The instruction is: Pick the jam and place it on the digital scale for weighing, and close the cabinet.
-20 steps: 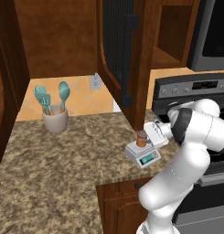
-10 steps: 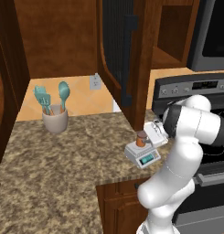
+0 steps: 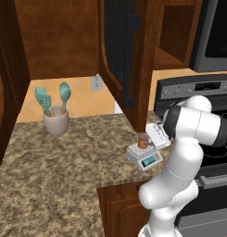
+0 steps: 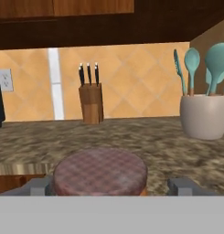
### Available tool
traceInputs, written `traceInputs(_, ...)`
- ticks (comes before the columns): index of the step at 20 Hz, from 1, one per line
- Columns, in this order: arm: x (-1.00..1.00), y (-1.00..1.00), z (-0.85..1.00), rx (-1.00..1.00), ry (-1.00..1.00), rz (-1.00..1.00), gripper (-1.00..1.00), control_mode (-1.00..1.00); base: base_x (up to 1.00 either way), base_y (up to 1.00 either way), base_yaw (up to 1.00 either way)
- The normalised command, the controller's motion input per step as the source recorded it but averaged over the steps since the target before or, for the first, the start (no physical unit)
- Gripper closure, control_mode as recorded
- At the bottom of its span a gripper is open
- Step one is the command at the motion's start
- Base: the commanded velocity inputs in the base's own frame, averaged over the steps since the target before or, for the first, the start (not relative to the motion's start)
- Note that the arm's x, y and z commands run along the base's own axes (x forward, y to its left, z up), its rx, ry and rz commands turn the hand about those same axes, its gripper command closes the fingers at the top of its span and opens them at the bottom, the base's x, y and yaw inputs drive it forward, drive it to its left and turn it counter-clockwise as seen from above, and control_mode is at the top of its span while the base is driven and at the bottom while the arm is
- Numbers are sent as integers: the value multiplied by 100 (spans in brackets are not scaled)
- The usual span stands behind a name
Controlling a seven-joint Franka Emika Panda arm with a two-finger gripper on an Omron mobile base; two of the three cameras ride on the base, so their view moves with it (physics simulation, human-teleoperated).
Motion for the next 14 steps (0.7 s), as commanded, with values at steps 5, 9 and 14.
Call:
traceInputs(5,-17,-9,20,1,-5,0,-100,-100,0,0,0)
traceInputs(9,-43,-14,46,2,-20,0,-100,-100,0,0,0)
traceInputs(14,-62,-9,65,0,-31,0,-100,-100,0,0,0)
